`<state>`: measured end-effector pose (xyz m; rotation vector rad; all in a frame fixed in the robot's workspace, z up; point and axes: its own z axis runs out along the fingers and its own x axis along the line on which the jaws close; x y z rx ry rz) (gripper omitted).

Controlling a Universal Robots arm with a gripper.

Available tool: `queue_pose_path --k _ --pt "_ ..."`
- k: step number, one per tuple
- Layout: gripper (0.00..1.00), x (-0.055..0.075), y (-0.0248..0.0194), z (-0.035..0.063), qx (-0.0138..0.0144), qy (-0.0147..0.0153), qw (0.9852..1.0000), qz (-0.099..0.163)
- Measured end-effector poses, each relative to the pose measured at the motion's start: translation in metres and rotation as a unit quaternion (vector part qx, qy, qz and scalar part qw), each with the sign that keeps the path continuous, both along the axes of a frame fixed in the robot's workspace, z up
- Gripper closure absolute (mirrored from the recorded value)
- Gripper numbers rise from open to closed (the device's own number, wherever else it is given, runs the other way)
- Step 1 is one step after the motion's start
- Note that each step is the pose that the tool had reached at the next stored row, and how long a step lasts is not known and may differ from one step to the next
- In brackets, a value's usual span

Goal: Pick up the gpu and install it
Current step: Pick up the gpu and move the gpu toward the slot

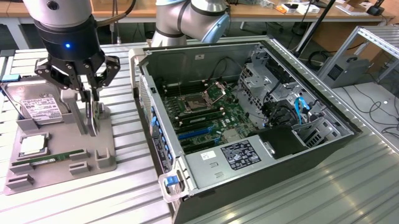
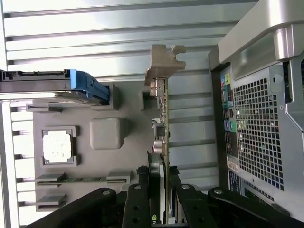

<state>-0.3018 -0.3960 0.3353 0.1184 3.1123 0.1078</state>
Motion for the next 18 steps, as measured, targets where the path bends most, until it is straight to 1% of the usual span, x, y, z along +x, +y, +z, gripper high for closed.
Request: queue_pose_path --k 18 --pt "0.73 0.000 0.0000 0.0151 0.0039 0.0000 1.0000 0.000"
